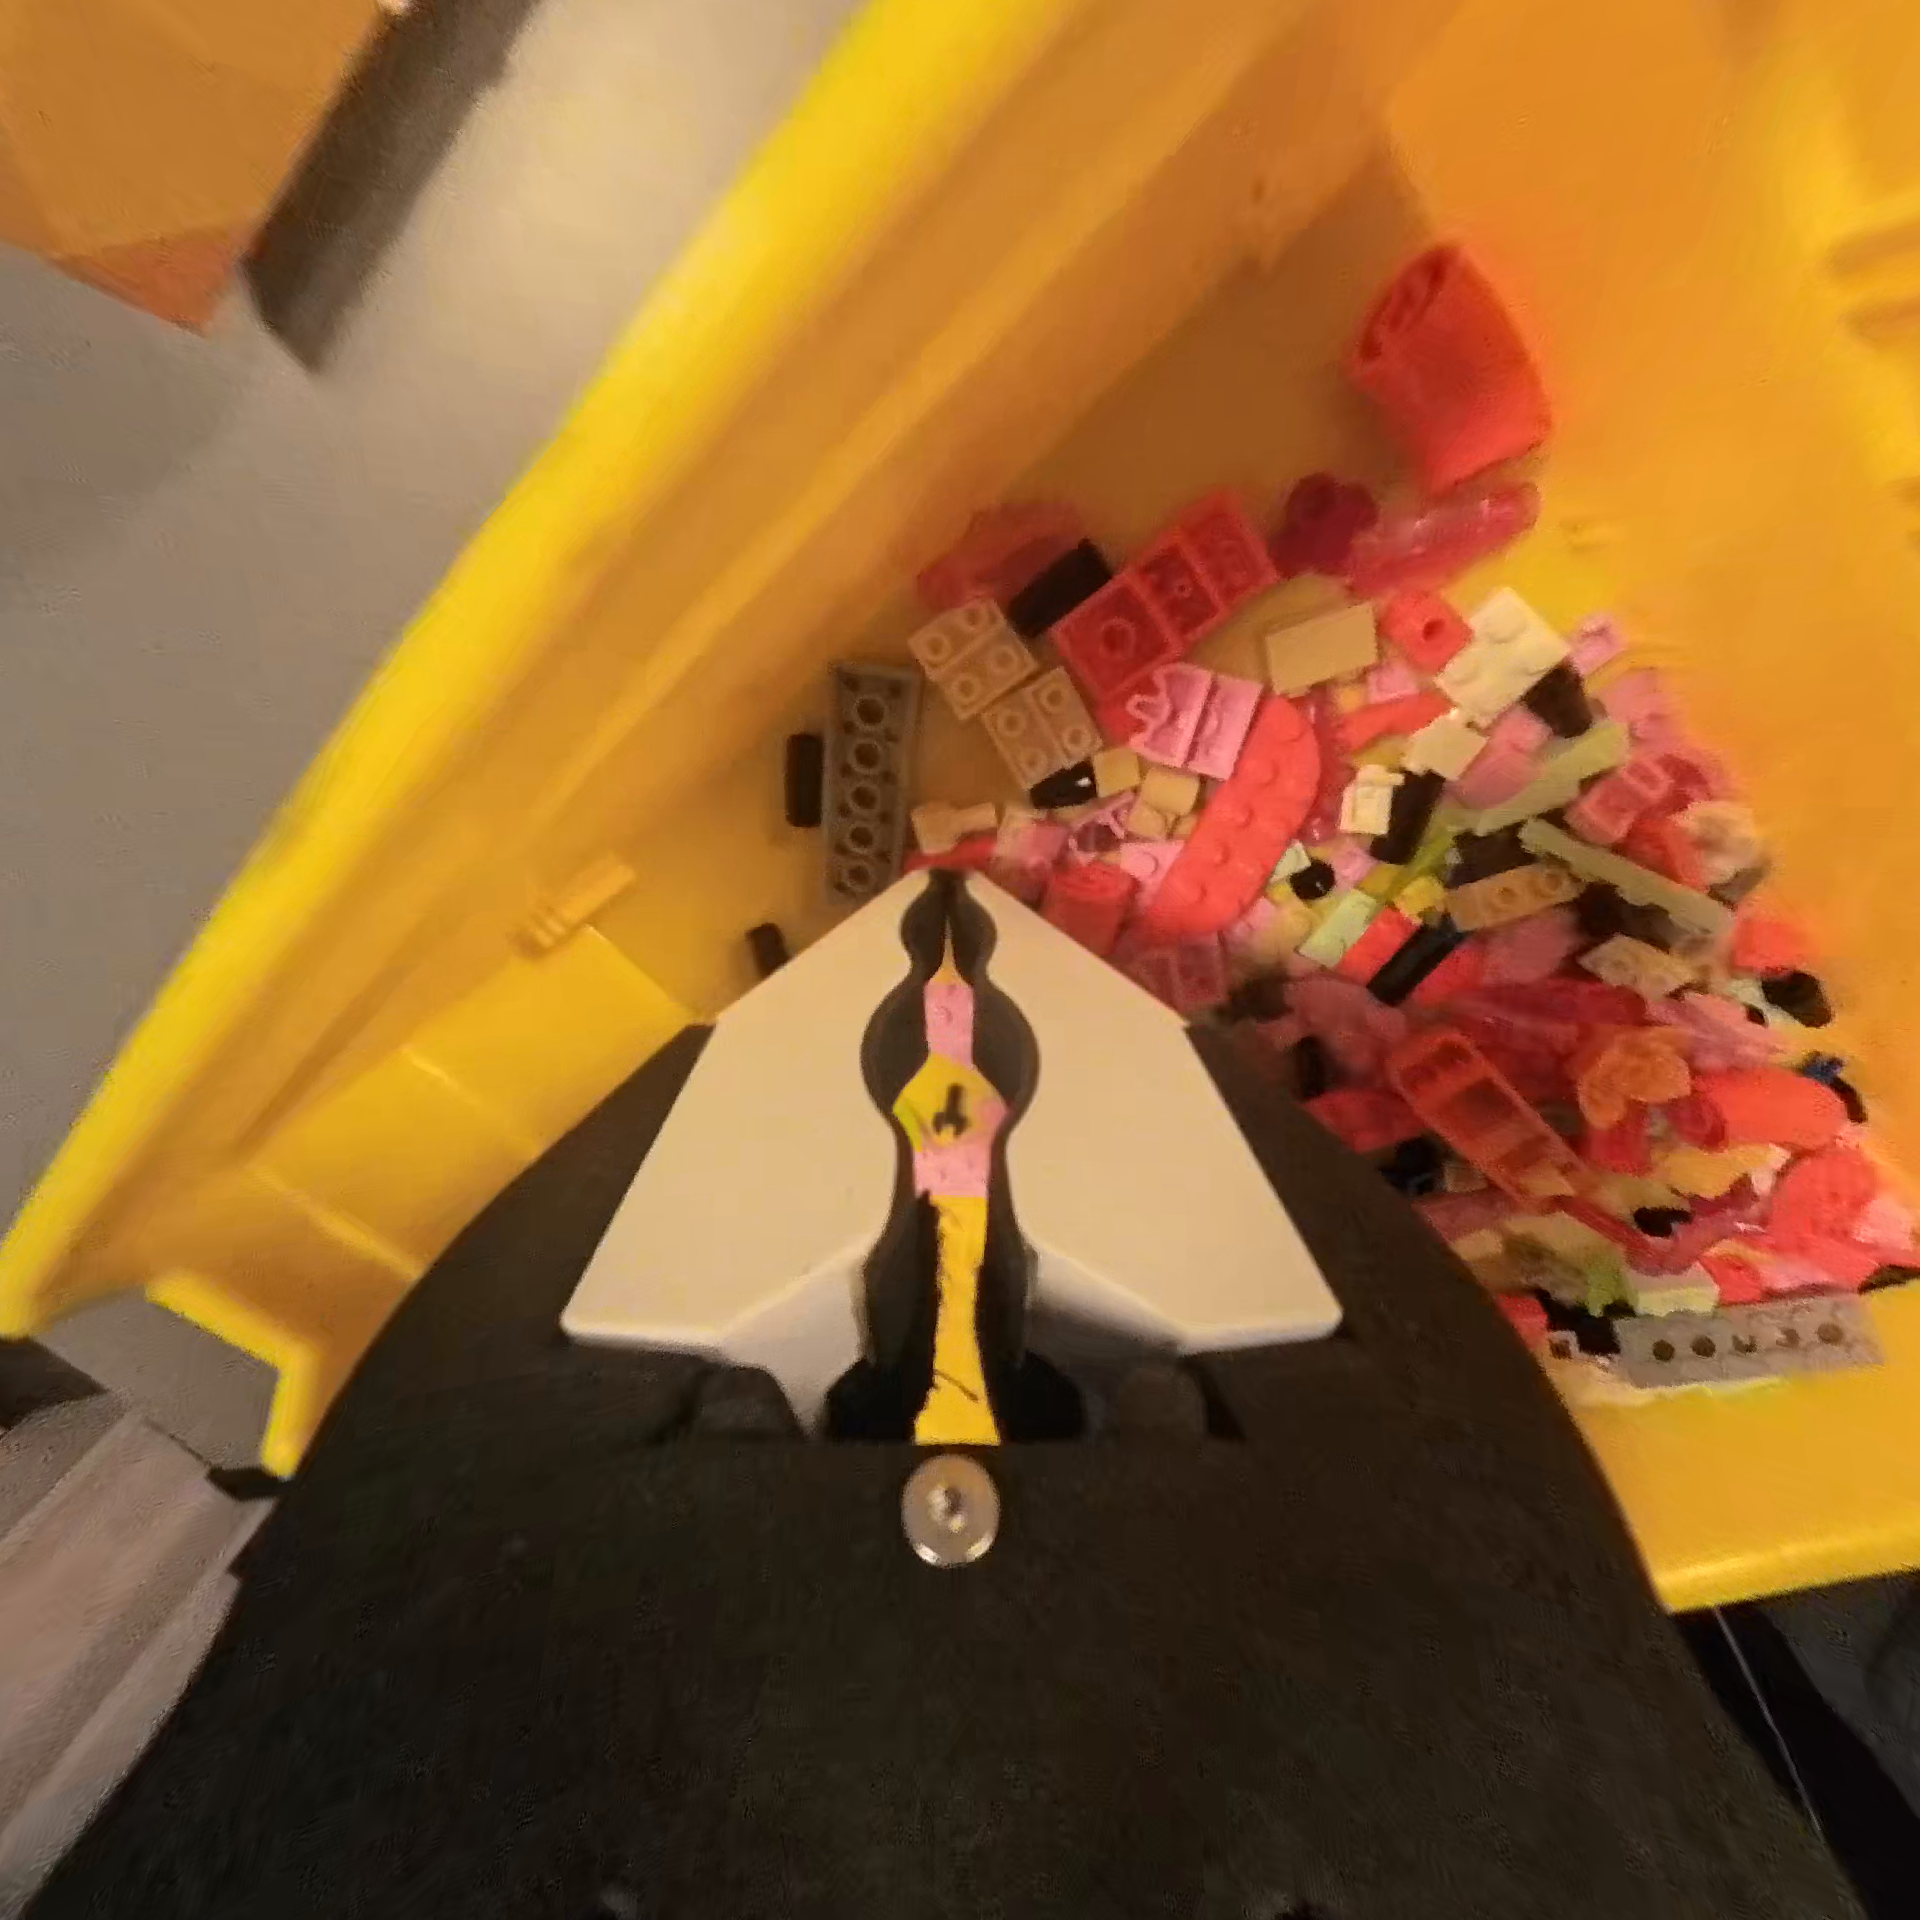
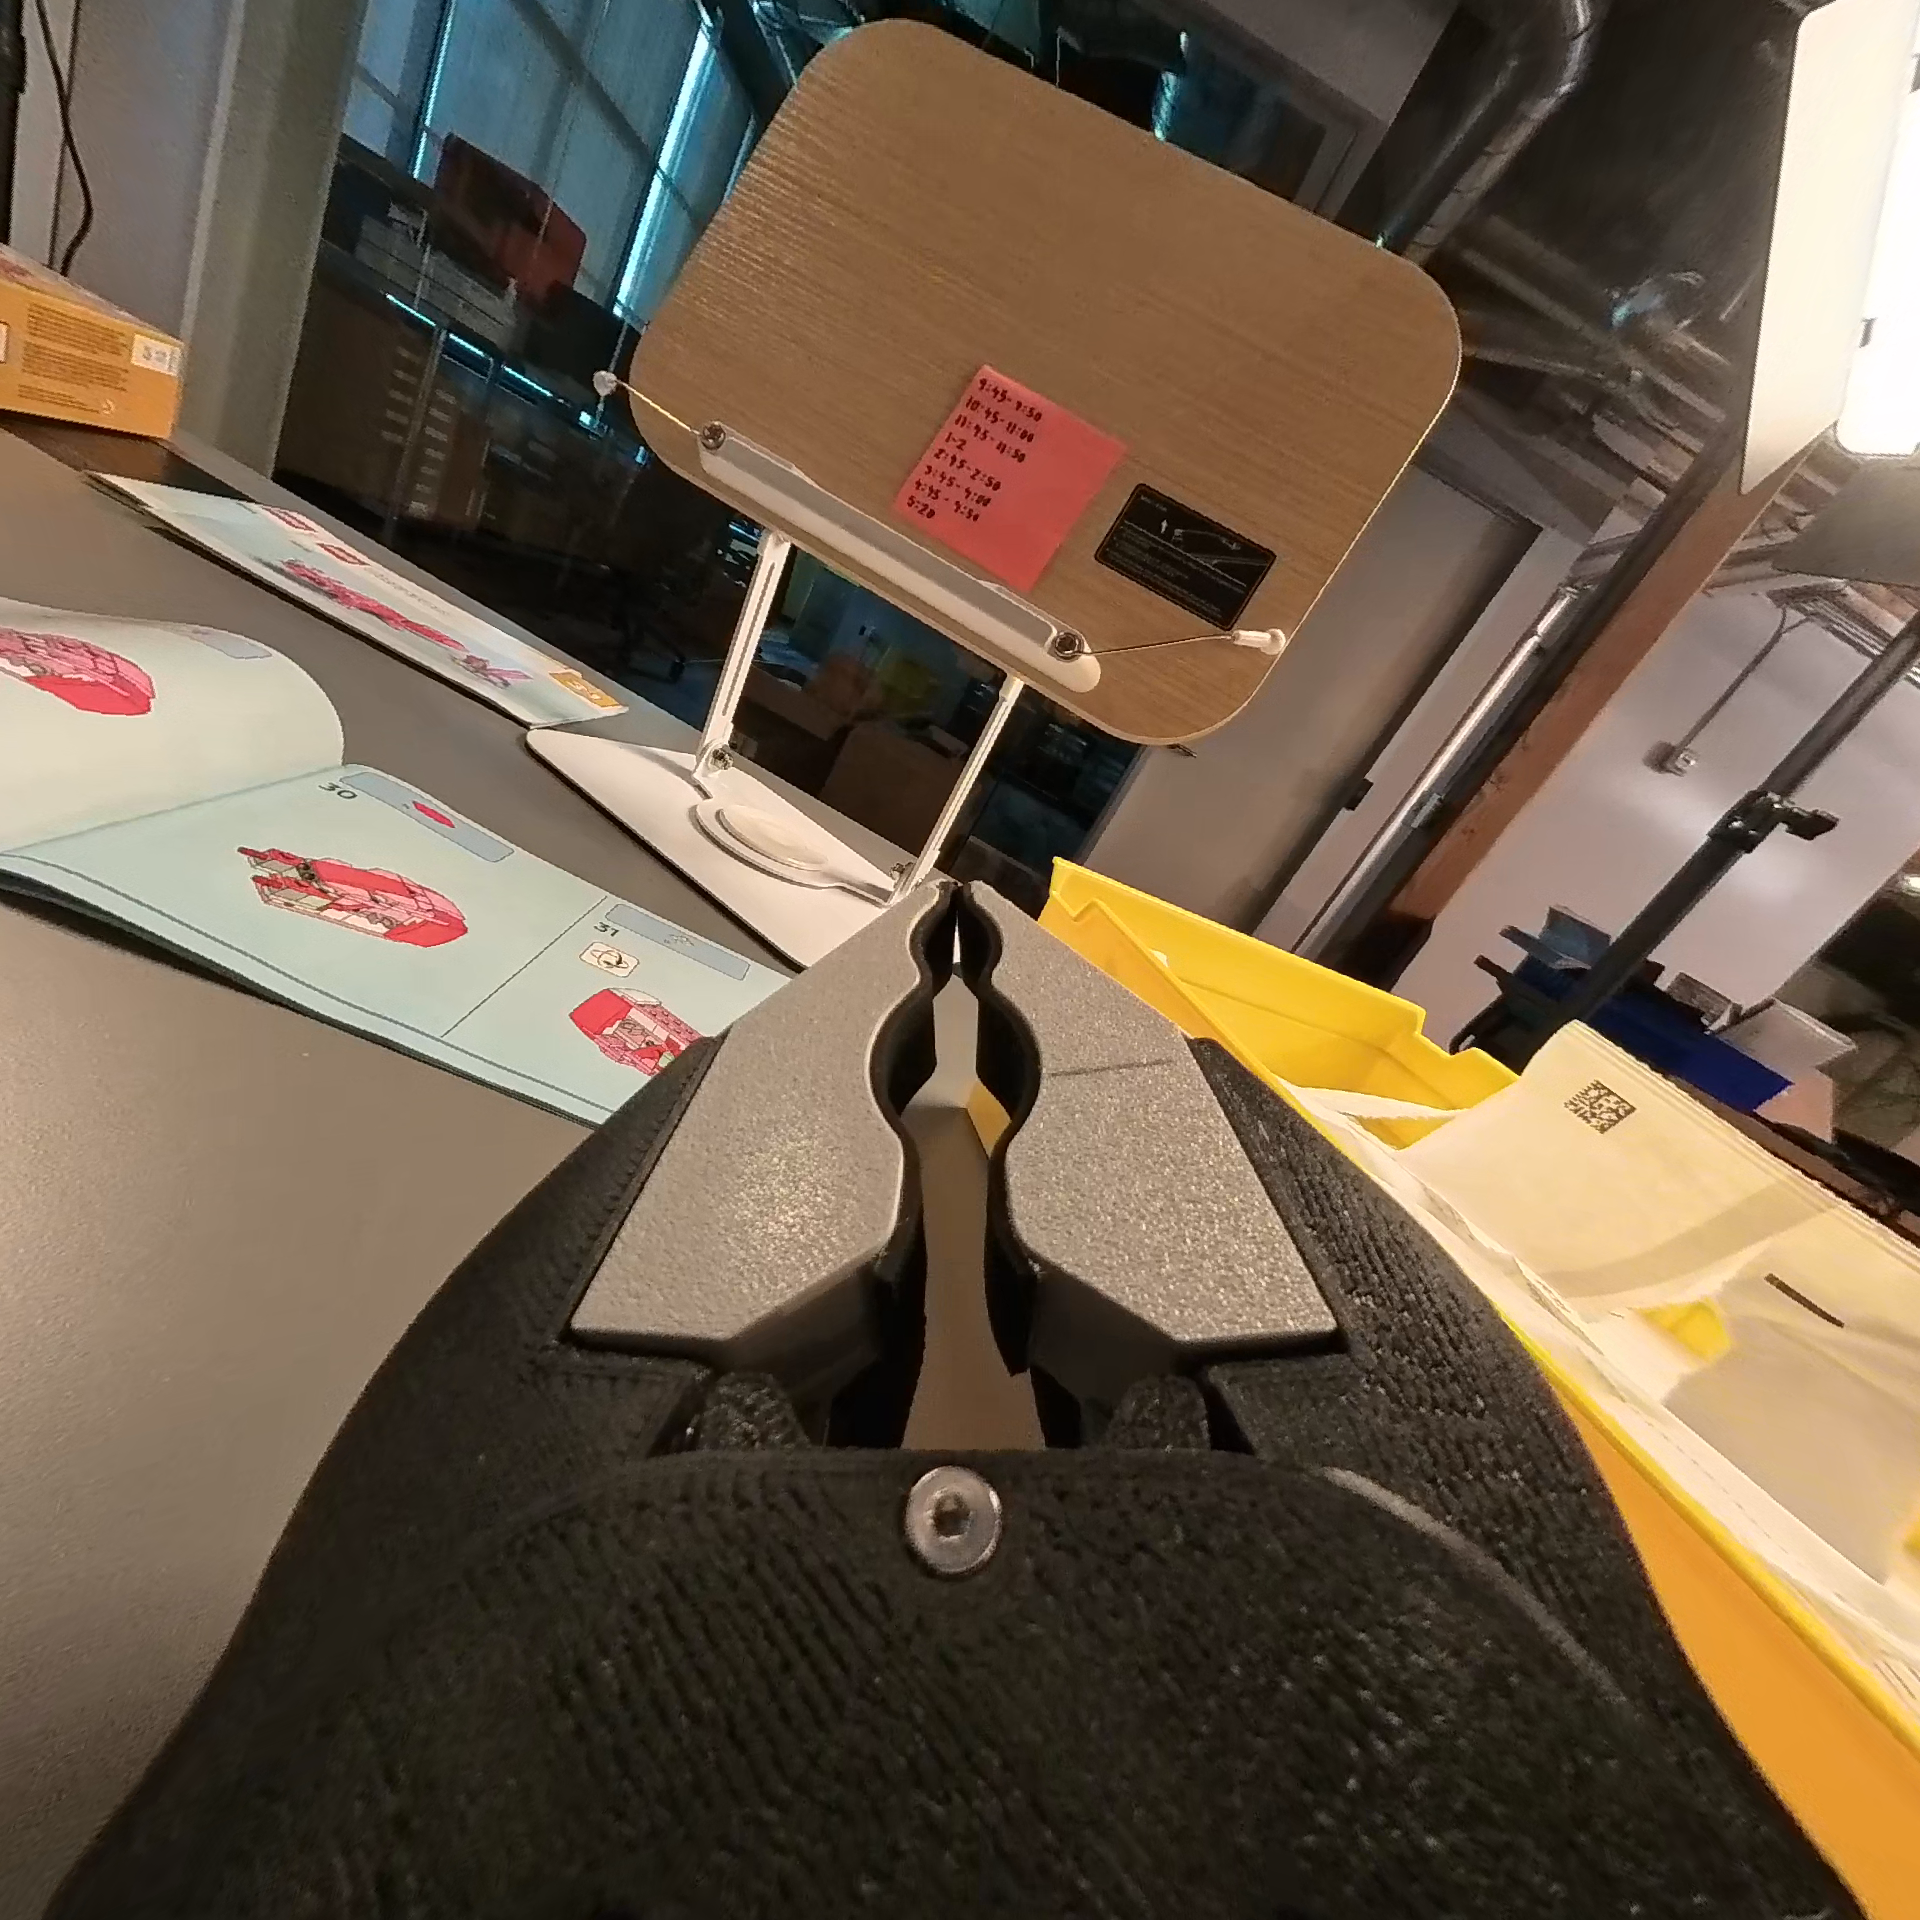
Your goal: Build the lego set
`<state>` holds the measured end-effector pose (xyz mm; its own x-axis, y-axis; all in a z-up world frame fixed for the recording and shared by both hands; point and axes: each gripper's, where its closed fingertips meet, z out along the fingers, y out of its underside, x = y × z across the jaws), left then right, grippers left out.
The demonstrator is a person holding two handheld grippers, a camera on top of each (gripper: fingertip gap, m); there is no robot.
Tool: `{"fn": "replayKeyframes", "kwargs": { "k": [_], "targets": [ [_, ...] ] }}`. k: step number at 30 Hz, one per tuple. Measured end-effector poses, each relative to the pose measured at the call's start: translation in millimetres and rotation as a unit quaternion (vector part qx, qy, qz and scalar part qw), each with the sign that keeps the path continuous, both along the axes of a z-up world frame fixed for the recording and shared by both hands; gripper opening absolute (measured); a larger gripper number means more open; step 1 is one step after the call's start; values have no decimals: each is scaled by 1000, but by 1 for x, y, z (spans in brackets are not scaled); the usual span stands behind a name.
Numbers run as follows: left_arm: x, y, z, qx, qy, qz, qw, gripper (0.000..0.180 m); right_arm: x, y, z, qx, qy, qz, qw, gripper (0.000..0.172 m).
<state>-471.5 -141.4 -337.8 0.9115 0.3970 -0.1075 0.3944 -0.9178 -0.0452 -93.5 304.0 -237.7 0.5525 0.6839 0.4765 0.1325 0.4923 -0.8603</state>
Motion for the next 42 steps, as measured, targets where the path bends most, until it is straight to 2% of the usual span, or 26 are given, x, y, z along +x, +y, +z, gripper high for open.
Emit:
{"fn": "replayKeyframes", "kwargs": {
  "k": [5,8,9,11,13,14,15,16,19,20,22,26,30,32,34,37,42],
  "targets": [
    [23,-21,-2,-58,-27,-28,998,0,0,0,0,-1,1,0,1000,0],
    [54,-34,1,-89,-106,-22,990,0,-1,-1,0,1,-2,2,1000,0],
    [55,-36,3,-93,-104,-30,990,0,-2,-1,-1,2,-4,2,1000,0],
    [32,-24,12,-53,-34,-20,998,0,-2,-1,-1,2,-4,2,1000,0],
    [16,1,23,36,2,-1,999,1,-1,-1,-1,1,-3,2,1000,0],
    [16,10,26,69,-2,-2,998,17,-1,-1,0,1,-2,2,1000,0],
    [15,12,26,74,-2,-2,997,35,-1,-1,0,0,-2,2,1000,0],
    [15,9,23,56,0,-7,998,45,-1,-1,0,0,-2,2,1000,0],
    [19,-6,7,-16,0,-31,999,54,-1,0,0,0,-2,2,1000,0],
    [22,-9,2,-29,-6,-33,999,55,-1,0,0,0,-2,2,1000,0],
    [23,-8,2,-22,-5,-24,999,45,-1,0,0,0,-2,2,1000,0],
    [6,-17,7,-39,42,-3,998,36,-1,-1,-1,1,-3,2,1000,0],
    [25,9,9,55,-24,5,998,28,-1,0,0,0,-2,2,1000,0],
    [27,15,9,77,-38,14,996,24,-1,0,0,0,-3,2,1000,0],
    [25,16,5,76,-35,17,996,27,-1,0,0,0,-3,2,1000,0],
    [19,23,3,91,-17,12,996,43,-1,0,0,0,-2,2,1000,0],
    [8,24,1,84,22,-5,996,37,-1,-1,-1,1,-3,3,1000,0]
  ]
}}
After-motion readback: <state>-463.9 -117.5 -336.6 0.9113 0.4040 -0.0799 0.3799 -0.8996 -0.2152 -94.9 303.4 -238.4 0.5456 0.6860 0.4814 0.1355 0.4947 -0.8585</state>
